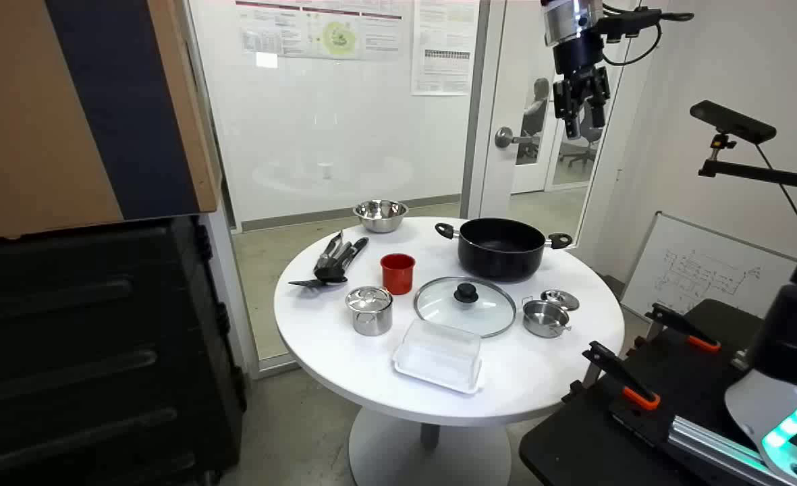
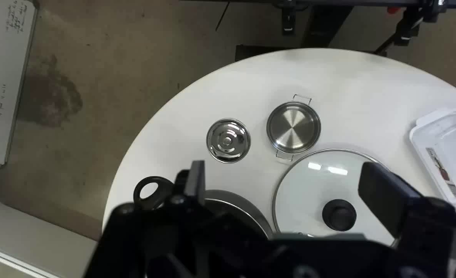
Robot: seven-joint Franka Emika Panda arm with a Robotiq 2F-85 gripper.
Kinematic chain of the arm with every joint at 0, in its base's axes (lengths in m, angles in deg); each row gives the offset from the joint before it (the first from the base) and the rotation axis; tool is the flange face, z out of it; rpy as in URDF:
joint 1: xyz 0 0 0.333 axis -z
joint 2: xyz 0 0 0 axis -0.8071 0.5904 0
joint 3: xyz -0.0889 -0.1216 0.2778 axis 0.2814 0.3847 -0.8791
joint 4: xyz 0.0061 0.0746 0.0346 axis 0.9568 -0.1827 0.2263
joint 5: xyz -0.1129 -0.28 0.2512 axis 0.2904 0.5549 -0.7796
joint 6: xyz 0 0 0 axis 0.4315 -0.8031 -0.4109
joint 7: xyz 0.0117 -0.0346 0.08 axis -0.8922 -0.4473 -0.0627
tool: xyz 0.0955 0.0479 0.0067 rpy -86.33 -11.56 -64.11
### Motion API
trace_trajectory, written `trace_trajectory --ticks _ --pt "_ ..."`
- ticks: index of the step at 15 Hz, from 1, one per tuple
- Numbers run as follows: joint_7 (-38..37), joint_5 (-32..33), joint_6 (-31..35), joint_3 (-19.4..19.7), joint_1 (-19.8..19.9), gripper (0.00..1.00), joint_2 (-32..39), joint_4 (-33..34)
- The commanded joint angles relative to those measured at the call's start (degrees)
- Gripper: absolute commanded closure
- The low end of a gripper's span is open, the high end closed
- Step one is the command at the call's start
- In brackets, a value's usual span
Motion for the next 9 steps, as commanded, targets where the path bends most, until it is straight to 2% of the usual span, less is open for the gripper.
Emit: trace_trajectory --ticks 1,6,9 --pt "-0.1 0.09 -0.1 0.67 -0.73 0.0 0.01 0.11" --pt "-4.39 -1.22 6.0 -0.4 -2.02 0.0 2.48 -1.58" --pt "-3.41 -0.59 4.69 -0.15 -2.21 0.0 2.46 -1.34"
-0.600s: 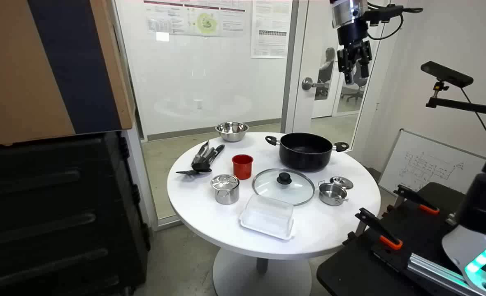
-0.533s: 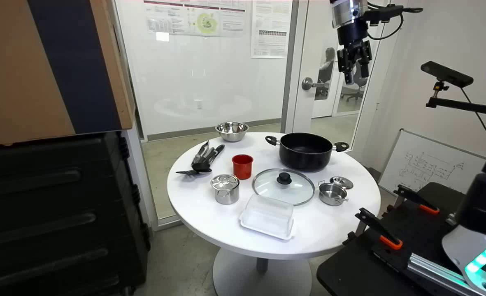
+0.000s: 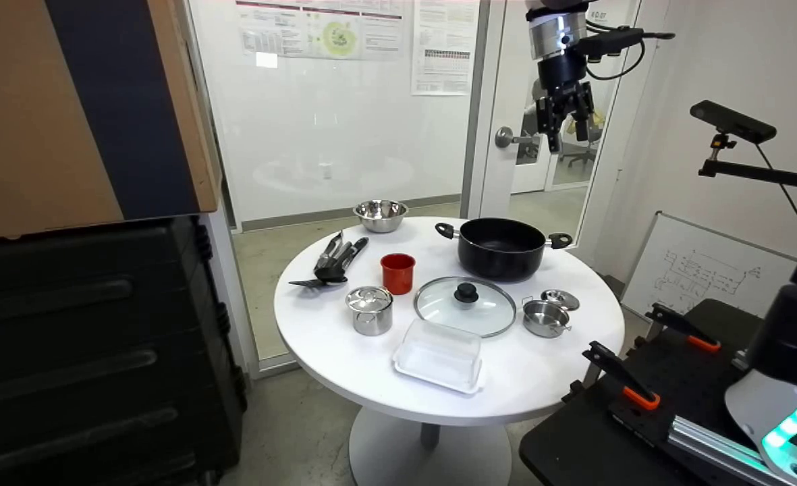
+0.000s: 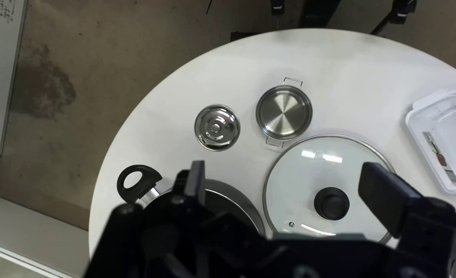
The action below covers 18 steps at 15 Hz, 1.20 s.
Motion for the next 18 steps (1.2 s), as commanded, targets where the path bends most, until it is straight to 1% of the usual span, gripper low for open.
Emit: trace_trajectory --ticks 1,5,7,8,9,11,13,15,17,18 --pt "-0.03 0.02 -0.12 0.34 -0.42 0.0 0.15 0.08" --pt "-0.01 0.03 -0.12 0.55 -0.29 0.0 0.06 0.12" --pt "-4.49 -1.05 1.54 -0.01 -0.57 0.0 2.76 0.03" --pt "-6.66 -1.7 3.55 -0.17 -0.73 0.0 3.92 -0.33" --pt "-8.61 -3.24 6.23 -0.38 -1.07 0.0 5.76 -0.66" --pt "-12.32 -5.42 13.71 -0.86 -1.7 0.0 9.54 -1.26" --pt "-15.44 -6.87 20.38 -1.47 -2.68 0.0 14.72 -1.01" --pt "-18.59 -5.67 26.68 -1.87 -4.09 0.0 20.03 -0.66" --pt "-22.03 -3.65 33.7 -1.4 -5.99 0.0 24.74 -0.48" --pt "-22.75 -3.43 35.54 -1.04 -6.94 0.0 26.57 0.0"
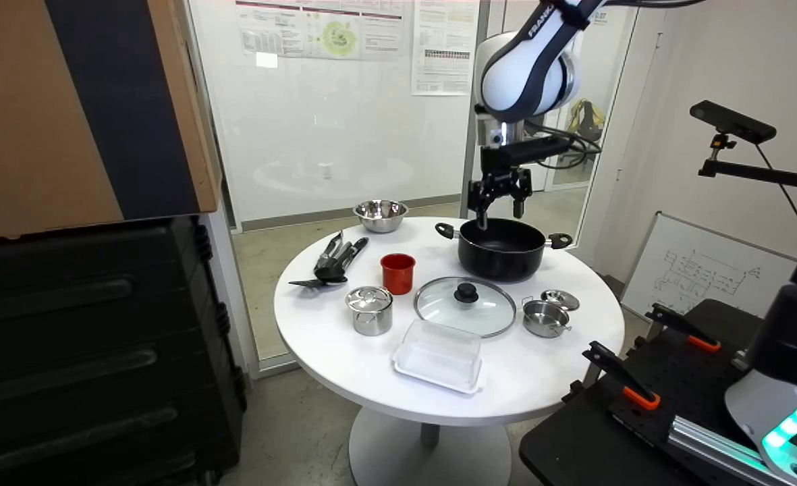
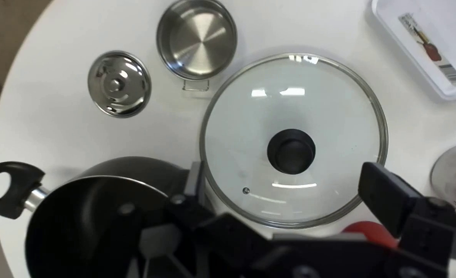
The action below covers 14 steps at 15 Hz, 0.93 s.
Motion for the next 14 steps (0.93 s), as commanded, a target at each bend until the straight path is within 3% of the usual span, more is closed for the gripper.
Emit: trace_trajectory --ticks 1,2,3,8,14 --pt "-3.66 1.21 5.84 0.93 -3.16 0.0 7.14 2.53" --pt "0.14 -2.14 1.82 -0.26 -2.69 0.0 7.2 3.37" --pt "-1.51 -0.67 4.5 1.07 -3.23 0.0 5.88 1.01" --pt "-0.91 -1.68 3.55 0.78 -3.69 0.0 7.35 2.46" --pt "-4.11 -0.79 17.39 4.28 -4.7 0.0 14.21 4.37"
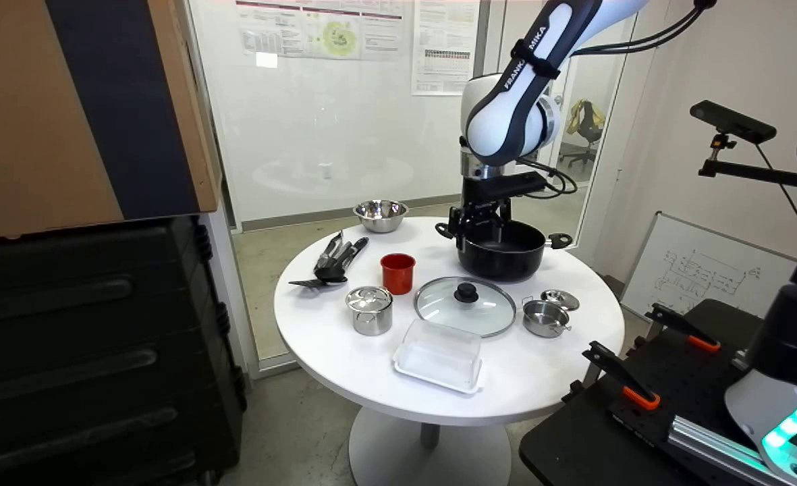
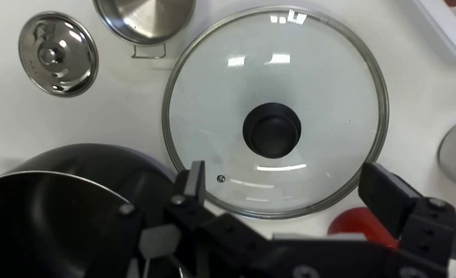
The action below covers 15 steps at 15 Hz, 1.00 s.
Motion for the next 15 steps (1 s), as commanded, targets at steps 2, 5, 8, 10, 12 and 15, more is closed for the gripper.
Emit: trace_trajectory --ticks 2,5,8,10,12,15 --pt "-1.57 -0.09 7.23 3.59 -2.22 0.0 6.98 2.81" --pt "-0.9 -1.05 7.07 4.56 -3.1 0.0 10.08 4.23" --pt "-0.12 -1.72 7.93 4.26 -3.64 0.0 12.43 5.63" --pt "-0.43 -1.82 8.3 4.56 -4.47 0.0 13.77 6.82" --pt "-0.64 -1.93 8.14 4.98 -5.13 0.0 15.09 8.13" --pt "-1.08 -1.86 7.85 5.91 -6.2 0.0 17.35 9.97"
